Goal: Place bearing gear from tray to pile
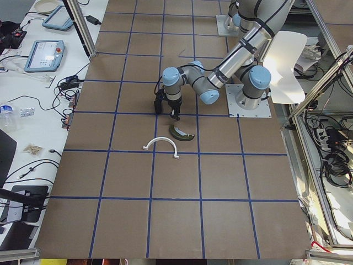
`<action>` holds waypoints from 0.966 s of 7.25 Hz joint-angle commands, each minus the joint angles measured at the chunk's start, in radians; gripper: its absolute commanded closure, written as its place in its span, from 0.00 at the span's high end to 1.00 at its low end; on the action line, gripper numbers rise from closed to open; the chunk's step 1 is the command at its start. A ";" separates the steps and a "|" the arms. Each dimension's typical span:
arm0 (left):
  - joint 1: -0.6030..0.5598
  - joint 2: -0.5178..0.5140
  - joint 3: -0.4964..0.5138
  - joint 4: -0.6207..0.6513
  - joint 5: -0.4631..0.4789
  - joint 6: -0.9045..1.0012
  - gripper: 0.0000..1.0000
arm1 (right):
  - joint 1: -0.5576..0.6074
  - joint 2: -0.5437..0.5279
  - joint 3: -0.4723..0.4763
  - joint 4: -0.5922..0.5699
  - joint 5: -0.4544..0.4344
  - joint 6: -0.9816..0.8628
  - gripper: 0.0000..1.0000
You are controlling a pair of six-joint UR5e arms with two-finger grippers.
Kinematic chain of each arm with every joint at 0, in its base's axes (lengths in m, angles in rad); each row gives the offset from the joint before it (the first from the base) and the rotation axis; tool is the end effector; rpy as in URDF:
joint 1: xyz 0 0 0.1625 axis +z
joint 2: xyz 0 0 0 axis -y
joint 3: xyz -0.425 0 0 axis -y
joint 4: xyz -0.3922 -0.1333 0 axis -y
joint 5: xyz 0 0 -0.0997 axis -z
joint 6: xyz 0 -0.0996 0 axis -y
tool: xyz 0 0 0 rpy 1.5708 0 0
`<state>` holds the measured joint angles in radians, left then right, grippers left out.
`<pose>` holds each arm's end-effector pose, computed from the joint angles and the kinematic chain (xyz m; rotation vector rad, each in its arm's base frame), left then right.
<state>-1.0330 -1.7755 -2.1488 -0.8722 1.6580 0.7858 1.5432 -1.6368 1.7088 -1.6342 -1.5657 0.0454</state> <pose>0.1263 -0.4550 0.1948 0.3914 3.0942 0.1872 0.1210 -0.4655 0.4579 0.1145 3.1345 0.0135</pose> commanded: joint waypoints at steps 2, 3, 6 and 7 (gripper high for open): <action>-0.047 0.037 0.045 -0.026 -0.061 -0.028 0.96 | 0.002 0.000 0.000 -0.004 0.001 0.001 1.00; -0.118 0.065 0.100 -0.127 -0.063 -0.149 0.97 | 0.001 0.000 0.002 -0.004 0.000 -0.001 1.00; -0.319 0.145 0.287 -0.478 -0.067 -0.519 1.00 | 0.000 0.000 0.000 -0.007 0.000 -0.001 1.00; -0.402 0.159 0.376 -0.590 -0.072 -0.651 1.00 | 0.000 0.000 0.000 -0.010 -0.002 -0.001 1.00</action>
<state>-1.3423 -1.6396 -1.8708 -1.3245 1.5919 0.2935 1.5434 -1.6369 1.7090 -1.6415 -1.5666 0.0445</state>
